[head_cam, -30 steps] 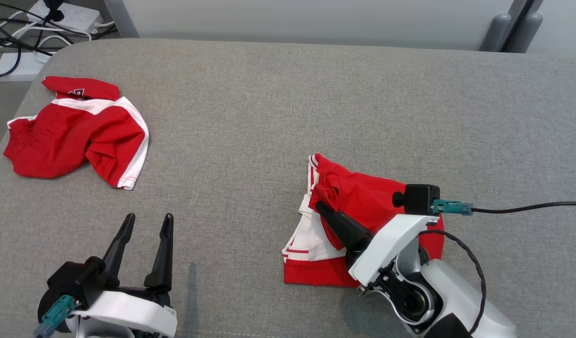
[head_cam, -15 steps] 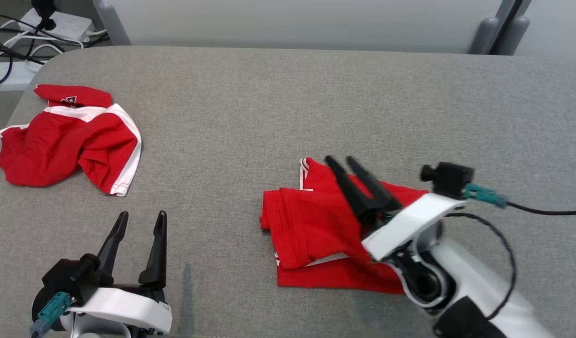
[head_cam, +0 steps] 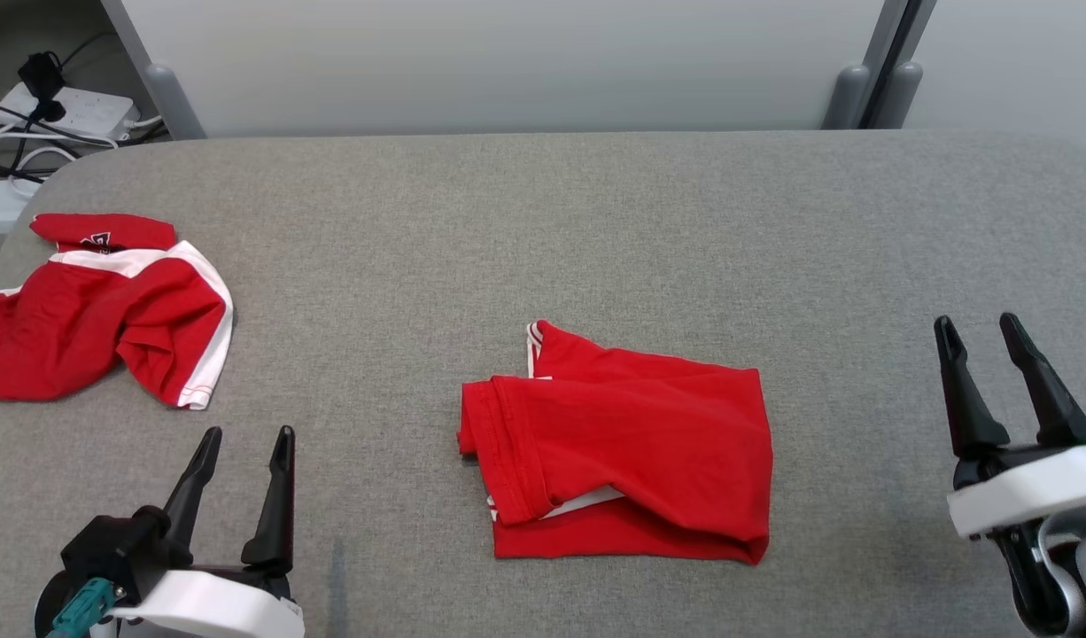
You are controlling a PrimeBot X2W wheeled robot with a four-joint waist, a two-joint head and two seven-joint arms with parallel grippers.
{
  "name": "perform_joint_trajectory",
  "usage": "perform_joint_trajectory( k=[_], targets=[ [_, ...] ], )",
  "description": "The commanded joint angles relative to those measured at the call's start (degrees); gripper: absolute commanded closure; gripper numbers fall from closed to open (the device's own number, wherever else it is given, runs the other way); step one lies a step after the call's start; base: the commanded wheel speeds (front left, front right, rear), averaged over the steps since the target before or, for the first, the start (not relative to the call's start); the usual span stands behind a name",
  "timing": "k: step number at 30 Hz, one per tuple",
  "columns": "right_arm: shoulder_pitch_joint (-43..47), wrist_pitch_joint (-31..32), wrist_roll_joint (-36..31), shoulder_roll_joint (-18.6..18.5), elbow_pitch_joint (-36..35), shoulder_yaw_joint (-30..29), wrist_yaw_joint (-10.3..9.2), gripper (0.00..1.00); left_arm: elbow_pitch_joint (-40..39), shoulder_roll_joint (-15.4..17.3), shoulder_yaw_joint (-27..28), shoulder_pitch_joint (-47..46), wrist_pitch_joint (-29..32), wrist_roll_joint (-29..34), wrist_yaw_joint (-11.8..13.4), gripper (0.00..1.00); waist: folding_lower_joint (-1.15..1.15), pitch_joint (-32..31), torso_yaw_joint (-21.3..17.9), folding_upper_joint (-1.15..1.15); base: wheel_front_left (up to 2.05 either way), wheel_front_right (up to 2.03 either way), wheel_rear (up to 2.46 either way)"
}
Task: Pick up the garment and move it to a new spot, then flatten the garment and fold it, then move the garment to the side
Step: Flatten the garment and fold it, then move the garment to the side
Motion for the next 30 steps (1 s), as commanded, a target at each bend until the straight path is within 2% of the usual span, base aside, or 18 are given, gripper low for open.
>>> perform_joint_trajectory(
  k=[1,7,11,20,30],
  targets=[
    [1.92,-0.74,-2.53,-0.31,-2.58,-0.29,0.09,0.00,-1.34,1.95,2.35,-1.00,-0.09,0.12,0.76,0.00,0.00,-0.70,-0.28,0.00,0.00,0.00,0.00],
    [9.38,-0.75,-9.30,1.59,-4.74,-3.06,0.09,0.00,-2.15,2.53,2.39,1.12,0.31,0.15,1.87,0.00,0.00,-2.57,-0.75,0.00,0.00,0.00,0.00],
    [13.09,-0.76,-11.47,2.82,-5.25,-4.30,0.09,0.00,-2.48,2.26,2.68,2.81,0.40,-0.20,3.14,0.00,0.00,-3.83,-0.81,0.00,0.00,0.00,0.00],
    [16.22,-0.76,-11.43,4.17,-6.04,-5.46,0.09,0.00,-3.56,3.44,3.39,5.13,0.43,-0.40,3.96,0.00,0.00,-4.93,-0.67,0.00,0.00,0.00,0.00],
    [16.43,-0.76,-11.25,4.41,-5.65,-5.51,0.09,0.00,-4.32,4.27,3.17,5.12,0.42,-0.58,3.07,0.00,0.00,-4.92,-0.28,0.00,0.00,0.00,0.00]
  ],
)
